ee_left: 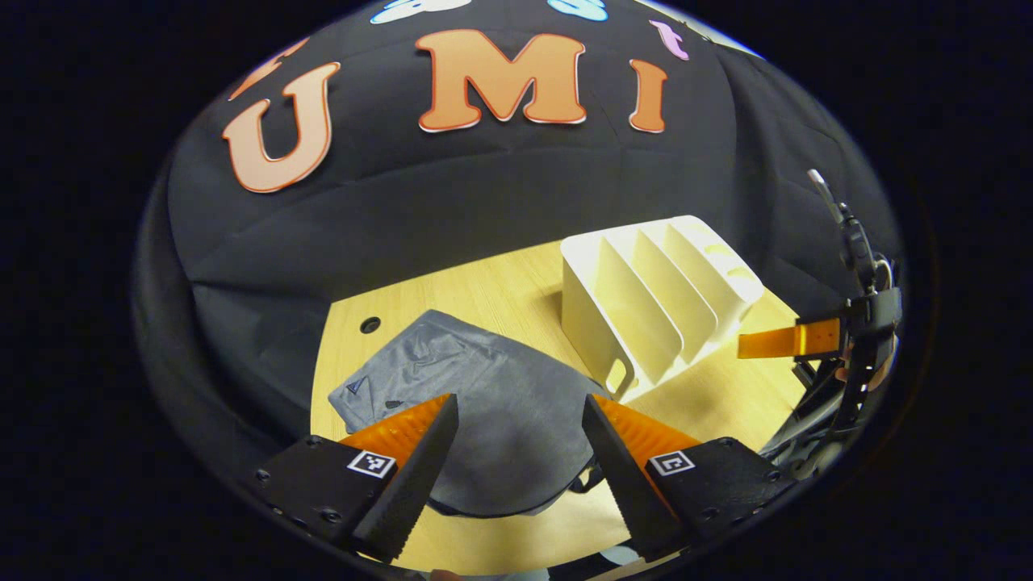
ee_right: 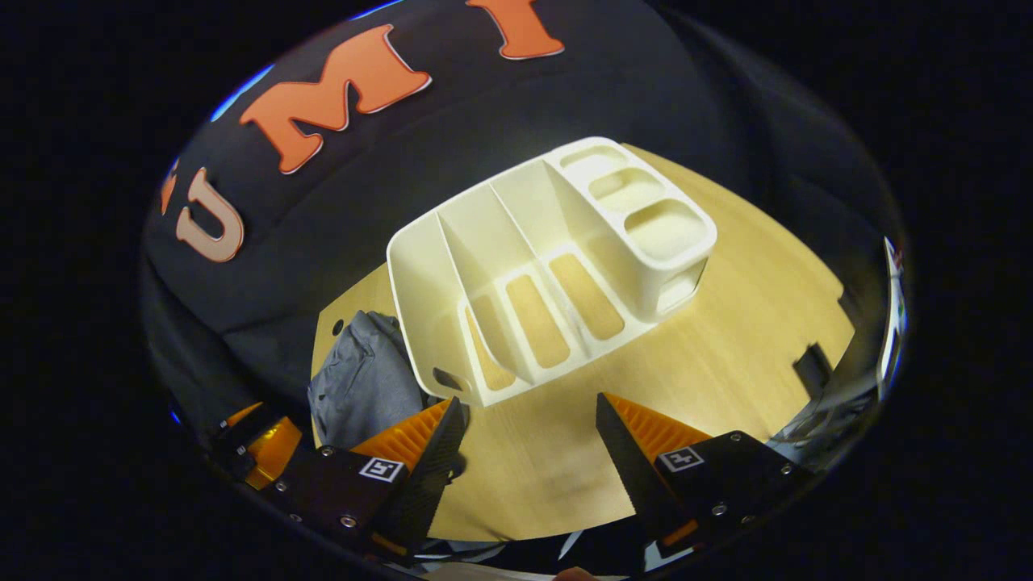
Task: Open the schoolbag, grab two books from the bookshelf and put them into the schoolbag.
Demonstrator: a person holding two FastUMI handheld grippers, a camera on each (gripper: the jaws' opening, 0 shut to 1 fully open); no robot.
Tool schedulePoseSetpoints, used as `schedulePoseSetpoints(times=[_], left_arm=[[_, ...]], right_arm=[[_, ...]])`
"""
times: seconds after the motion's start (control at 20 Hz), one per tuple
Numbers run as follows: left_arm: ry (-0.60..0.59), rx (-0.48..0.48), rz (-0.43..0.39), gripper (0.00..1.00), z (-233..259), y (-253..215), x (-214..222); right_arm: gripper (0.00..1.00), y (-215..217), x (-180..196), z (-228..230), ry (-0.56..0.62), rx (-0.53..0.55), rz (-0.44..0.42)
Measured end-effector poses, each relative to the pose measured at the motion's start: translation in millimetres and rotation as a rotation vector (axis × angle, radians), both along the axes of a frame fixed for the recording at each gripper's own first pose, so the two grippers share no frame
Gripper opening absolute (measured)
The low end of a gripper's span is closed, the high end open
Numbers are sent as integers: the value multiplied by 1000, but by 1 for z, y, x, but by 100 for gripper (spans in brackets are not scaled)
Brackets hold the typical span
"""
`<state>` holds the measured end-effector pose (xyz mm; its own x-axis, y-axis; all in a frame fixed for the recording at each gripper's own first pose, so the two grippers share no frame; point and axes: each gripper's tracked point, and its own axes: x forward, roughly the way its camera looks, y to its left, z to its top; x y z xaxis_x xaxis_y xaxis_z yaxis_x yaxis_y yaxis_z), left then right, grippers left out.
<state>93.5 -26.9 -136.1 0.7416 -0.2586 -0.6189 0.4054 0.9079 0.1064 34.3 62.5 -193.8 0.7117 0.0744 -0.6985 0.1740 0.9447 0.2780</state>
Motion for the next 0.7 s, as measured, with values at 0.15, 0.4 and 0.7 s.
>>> schedulePoseSetpoints(times=[0.15, 0.4, 0.7], left_arm=[[-91, -87, 72, 98, 30, -32, -1], [-324, -160, 184, 98, 102, -63, 1], [-492, -196, 222, 97, 147, -86, -25]], right_arm=[[98, -34, 18, 46, -157, -113, 62], [98, -80, 25, 145, -429, -230, 98], [97, -100, 10, 209, -676, -285, 104]])
